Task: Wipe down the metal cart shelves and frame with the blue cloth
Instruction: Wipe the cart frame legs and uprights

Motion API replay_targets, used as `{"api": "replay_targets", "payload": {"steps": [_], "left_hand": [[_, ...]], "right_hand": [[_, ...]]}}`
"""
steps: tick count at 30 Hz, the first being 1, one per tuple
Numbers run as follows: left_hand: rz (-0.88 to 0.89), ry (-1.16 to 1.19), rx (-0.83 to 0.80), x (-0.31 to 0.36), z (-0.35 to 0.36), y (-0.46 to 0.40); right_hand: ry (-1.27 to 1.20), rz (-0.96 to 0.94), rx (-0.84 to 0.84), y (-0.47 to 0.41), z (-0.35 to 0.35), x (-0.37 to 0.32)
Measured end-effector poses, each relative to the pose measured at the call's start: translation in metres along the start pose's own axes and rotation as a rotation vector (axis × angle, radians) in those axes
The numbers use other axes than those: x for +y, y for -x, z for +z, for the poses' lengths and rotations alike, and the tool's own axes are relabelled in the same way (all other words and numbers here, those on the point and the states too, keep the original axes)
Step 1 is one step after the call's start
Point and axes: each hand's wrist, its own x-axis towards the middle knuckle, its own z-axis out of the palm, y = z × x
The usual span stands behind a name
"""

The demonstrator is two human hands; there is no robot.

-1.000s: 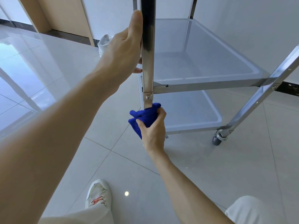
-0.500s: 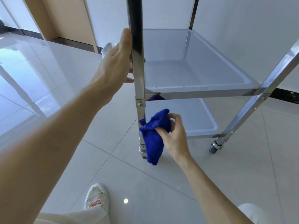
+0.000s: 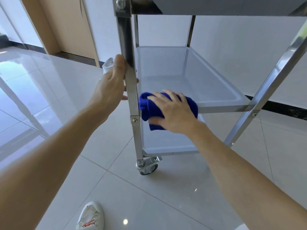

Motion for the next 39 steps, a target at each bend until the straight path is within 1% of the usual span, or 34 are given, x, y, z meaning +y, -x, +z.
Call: {"api": "replay_targets", "payload": {"steps": [1, 2, 5, 9, 12, 14, 16, 19, 22, 24, 26, 30, 32, 34, 36, 39], "left_hand": [[-0.001, 0.000, -0.001, -0.001, -0.001, -0.001], [0.001, -0.001, 0.000, -0.001, -0.001, -0.002], [0.003, -0.002, -0.004, -0.004, 0.000, -0.003], [0.002, -0.001, -0.003, -0.005, 0.003, -0.005], [0.015, -0.020, 0.001, -0.006, -0.002, -0.007], [0.033, -0.042, -0.018, -0.006, -0.005, -0.008], [0.043, -0.063, -0.052, -0.005, -0.007, -0.008], [0.044, -0.082, -0.078, -0.005, -0.009, -0.008], [0.048, -0.086, -0.087, -0.005, -0.005, -0.009], [0.040, -0.085, -0.081, -0.007, 0.000, -0.010], [0.033, -0.075, -0.063, -0.008, 0.004, -0.010], [0.038, -0.092, -0.050, -0.008, 0.005, -0.011], [0.035, -0.098, -0.043, -0.009, 0.000, -0.013], [0.030, -0.099, -0.041, -0.011, -0.007, -0.014], [0.038, -0.102, -0.045, -0.013, -0.014, -0.015], [0.059, -0.086, -0.038, -0.015, -0.021, -0.015]], "right_hand": [[0.106, -0.038, -0.017, 0.000, 0.010, 0.002], [0.133, -0.050, 0.006, -0.001, 0.016, 0.003], [0.172, -0.054, 0.115, -0.007, 0.023, 0.000], [0.255, -0.088, 0.139, -0.016, 0.030, -0.024], [0.263, -0.127, 0.180, -0.016, 0.030, -0.024], [0.276, -0.156, 0.193, -0.011, 0.026, -0.007], [0.299, -0.145, 0.210, 0.000, 0.021, 0.020], [0.331, -0.049, 0.277, 0.027, 0.010, 0.075], [0.356, 0.035, 0.280, 0.048, 0.004, 0.114], [0.353, 0.065, 0.258, 0.047, 0.005, 0.111], [0.332, 0.052, 0.252, 0.036, 0.010, 0.086], [0.277, -0.103, 0.184, -0.002, 0.026, 0.010], [0.261, -0.146, 0.172, -0.014, 0.032, -0.011], [0.285, -0.184, 0.196, -0.015, 0.032, -0.007], [0.305, -0.197, 0.213, -0.007, 0.026, 0.016], [0.293, -0.096, 0.206, 0.016, 0.011, 0.068]]}}
